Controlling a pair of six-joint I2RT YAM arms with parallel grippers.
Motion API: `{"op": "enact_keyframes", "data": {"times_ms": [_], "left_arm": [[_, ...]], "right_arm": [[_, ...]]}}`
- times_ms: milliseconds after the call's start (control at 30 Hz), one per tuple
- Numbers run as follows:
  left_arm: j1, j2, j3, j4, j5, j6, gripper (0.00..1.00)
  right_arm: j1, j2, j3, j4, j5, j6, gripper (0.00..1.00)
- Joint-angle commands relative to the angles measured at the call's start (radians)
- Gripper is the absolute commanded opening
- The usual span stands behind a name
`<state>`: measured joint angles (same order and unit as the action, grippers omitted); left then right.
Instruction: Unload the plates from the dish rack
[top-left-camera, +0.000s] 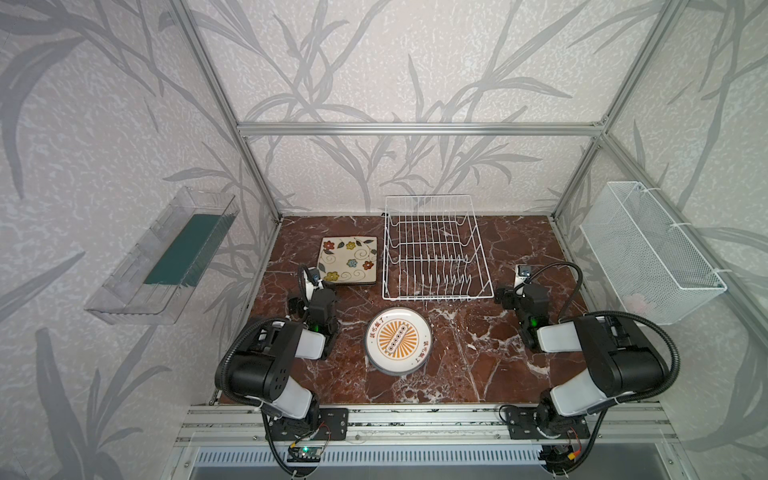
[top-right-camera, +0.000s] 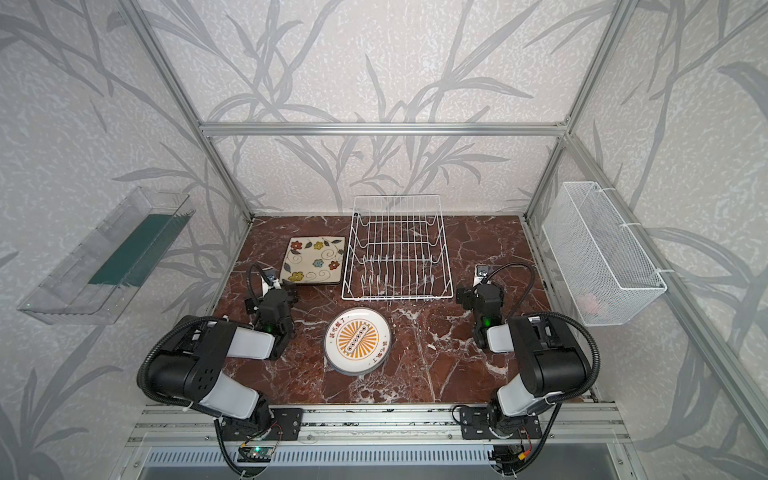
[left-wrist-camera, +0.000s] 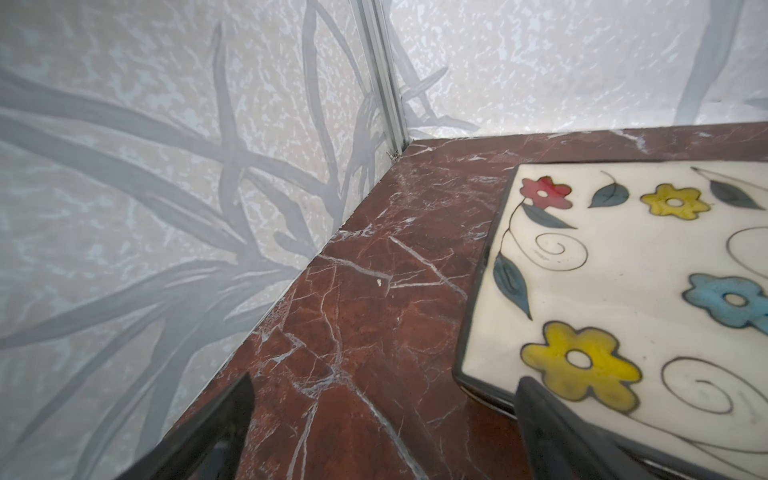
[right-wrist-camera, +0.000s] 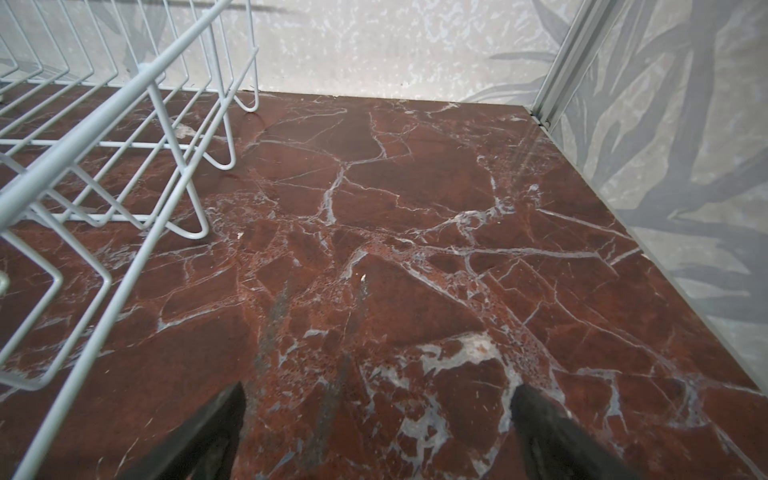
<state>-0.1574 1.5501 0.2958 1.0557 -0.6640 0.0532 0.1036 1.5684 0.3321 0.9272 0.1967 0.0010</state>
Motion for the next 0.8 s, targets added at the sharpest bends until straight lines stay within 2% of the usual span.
{"op": "enact_keyframes", "data": {"times_ms": [0, 100, 433, 500, 567, 600, 667, 700, 767], "left_arm": [[0.024, -0.015, 0.055, -0.032, 0.091, -0.037, 0.99], [0.055, -0.019, 0.082, -0.1, 0.139, -0.063, 0.99], [0.116, -0.017, 0.142, -0.234, 0.246, -0.113, 0.99], [0.13, -0.017, 0.12, -0.2, 0.306, -0.115, 0.99], [0.144, 0.022, 0.073, -0.084, 0.367, -0.11, 0.99], [0.144, 0.039, 0.058, -0.023, 0.356, -0.1, 0.99], [0.148, 0.001, 0.071, -0.123, 0.354, -0.131, 0.99], [0.15, 0.007, 0.078, -0.119, 0.346, -0.127, 0.99], [0.149, 0.031, 0.062, -0.047, 0.343, -0.115, 0.99]], "right_arm": [[-0.001, -0.04, 0.048, -0.06, -0.017, -0.018, 0.99], [-0.001, -0.022, 0.036, -0.007, -0.019, -0.022, 0.99], [-0.001, -0.031, 0.042, -0.035, -0.021, -0.022, 0.99], [-0.001, -0.031, 0.043, -0.034, -0.02, -0.023, 0.99], [-0.001, -0.032, 0.043, -0.034, -0.02, -0.023, 0.99], [-0.001, -0.032, 0.043, -0.035, -0.022, -0.023, 0.99], [-0.001, -0.031, 0.044, -0.036, -0.021, -0.022, 0.99], [-0.001, -0.031, 0.042, -0.035, -0.021, -0.023, 0.99], [-0.001, -0.031, 0.043, -0.036, -0.02, -0.022, 0.99]]}}
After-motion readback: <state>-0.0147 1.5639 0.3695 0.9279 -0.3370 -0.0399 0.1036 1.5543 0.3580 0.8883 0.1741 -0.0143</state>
